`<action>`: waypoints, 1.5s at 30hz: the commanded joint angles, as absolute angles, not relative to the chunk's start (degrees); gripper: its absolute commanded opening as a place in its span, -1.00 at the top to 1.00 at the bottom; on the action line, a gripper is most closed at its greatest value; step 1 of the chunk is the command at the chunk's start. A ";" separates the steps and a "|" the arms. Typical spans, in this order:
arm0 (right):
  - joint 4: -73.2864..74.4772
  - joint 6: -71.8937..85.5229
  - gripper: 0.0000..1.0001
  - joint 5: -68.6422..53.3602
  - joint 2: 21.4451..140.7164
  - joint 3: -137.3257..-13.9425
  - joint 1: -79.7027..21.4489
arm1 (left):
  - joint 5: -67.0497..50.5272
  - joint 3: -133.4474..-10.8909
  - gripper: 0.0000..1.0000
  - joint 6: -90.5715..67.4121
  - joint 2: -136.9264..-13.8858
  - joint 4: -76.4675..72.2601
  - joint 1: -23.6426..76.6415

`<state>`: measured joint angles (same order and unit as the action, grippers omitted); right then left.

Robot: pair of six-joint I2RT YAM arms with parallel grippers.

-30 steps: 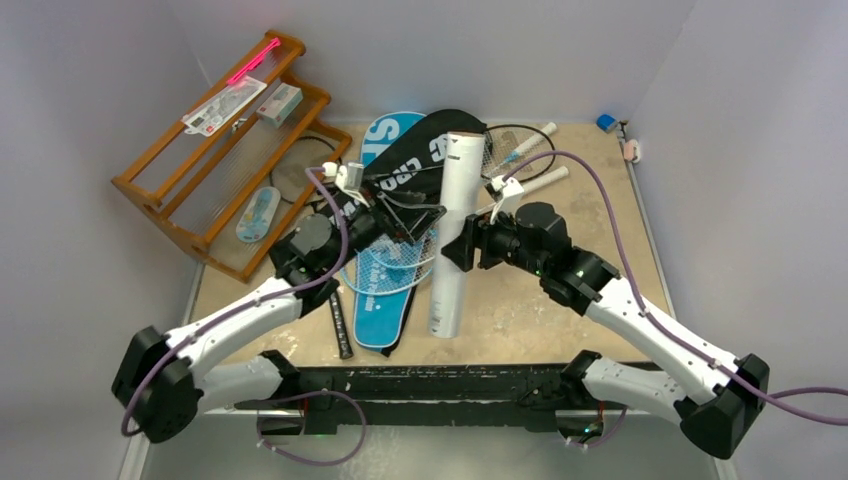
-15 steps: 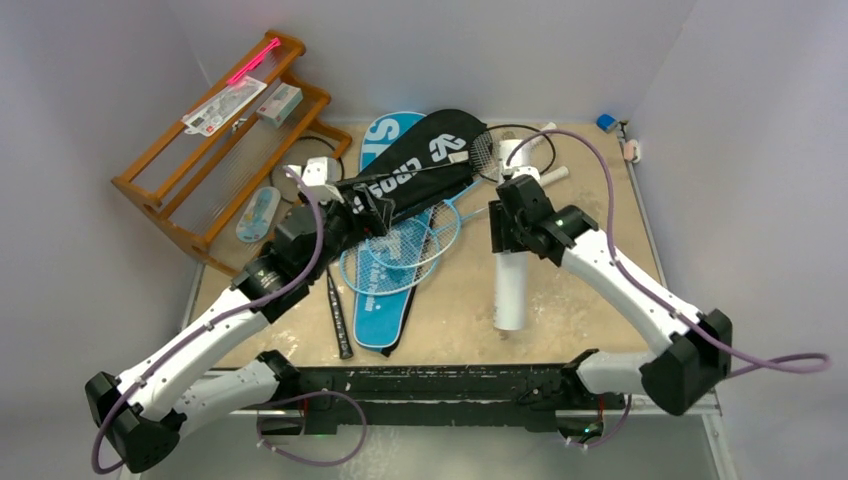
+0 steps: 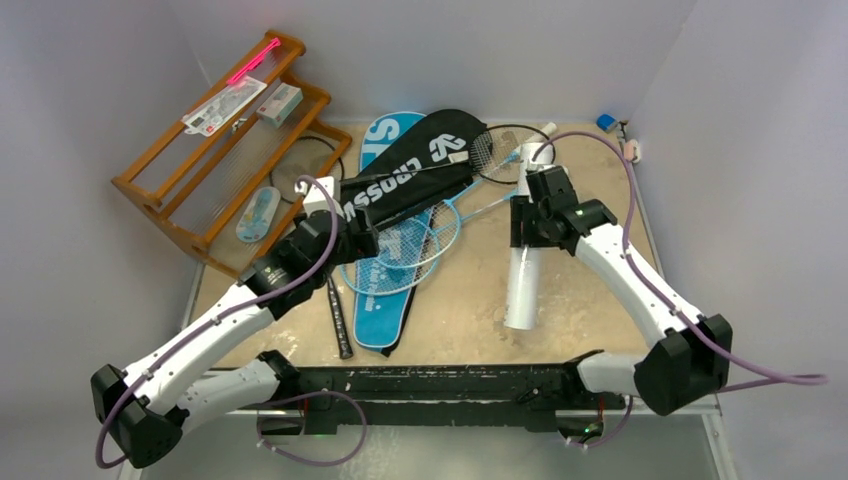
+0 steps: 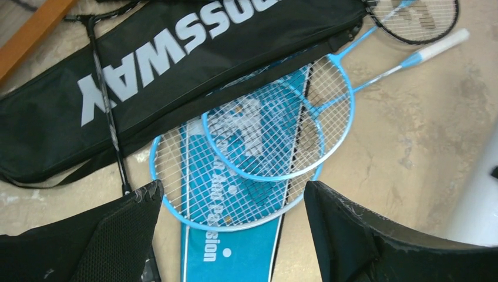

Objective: Pack up the badminton gear
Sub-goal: Adjust the racket bag at the center of the board.

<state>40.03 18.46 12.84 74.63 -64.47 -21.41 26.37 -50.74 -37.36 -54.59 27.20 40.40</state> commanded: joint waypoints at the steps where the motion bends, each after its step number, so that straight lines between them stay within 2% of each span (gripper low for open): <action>1: 38.30 14.71 0.14 6.04 72.39 -63.56 -21.53 | 29.41 -48.32 -0.70 -44.58 -54.71 31.39 39.48; 6: 35.63 13.05 0.16 0.85 68.60 -62.46 -21.53 | 28.12 -43.43 -0.49 -52.24 -57.04 31.66 34.87; 10: 31.33 13.56 0.15 -5.61 63.89 -60.56 -21.53 | 21.71 -38.60 -0.46 -56.14 -60.01 27.40 27.86; 16: 27.54 13.71 0.16 -12.67 59.20 -58.02 -21.62 | 19.76 -33.94 -0.46 -58.96 -67.37 21.15 27.40; 22: 27.87 12.32 0.16 -13.90 57.02 -59.12 -21.64 | 7.49 -31.82 -0.37 -57.00 -78.38 9.50 27.55; 24: 27.36 12.38 0.17 -14.69 56.13 -59.01 -21.62 | 3.52 -32.43 -0.25 -57.69 -82.70 5.19 28.78; 25: 26.99 12.62 0.17 -14.60 55.12 -58.89 -21.55 | 5.11 -36.01 -0.22 -60.15 -87.38 2.98 35.27; 30: 27.04 12.95 0.18 -12.87 53.85 -58.33 -21.54 | 10.22 -46.70 -0.23 -62.04 -93.20 6.53 43.78; 38: 27.05 13.34 0.18 -12.48 52.46 -57.83 -21.59 | 25.26 -51.36 -0.53 -56.63 -83.22 22.15 44.92; 41: 26.48 13.84 0.17 -12.92 52.13 -57.88 -21.54 | 25.31 -49.56 -0.54 -52.78 -76.46 24.32 39.83; 45: 25.24 14.48 0.18 -14.95 51.87 -57.83 -21.56 | 25.27 -45.70 -0.44 -42.85 -70.12 21.28 32.00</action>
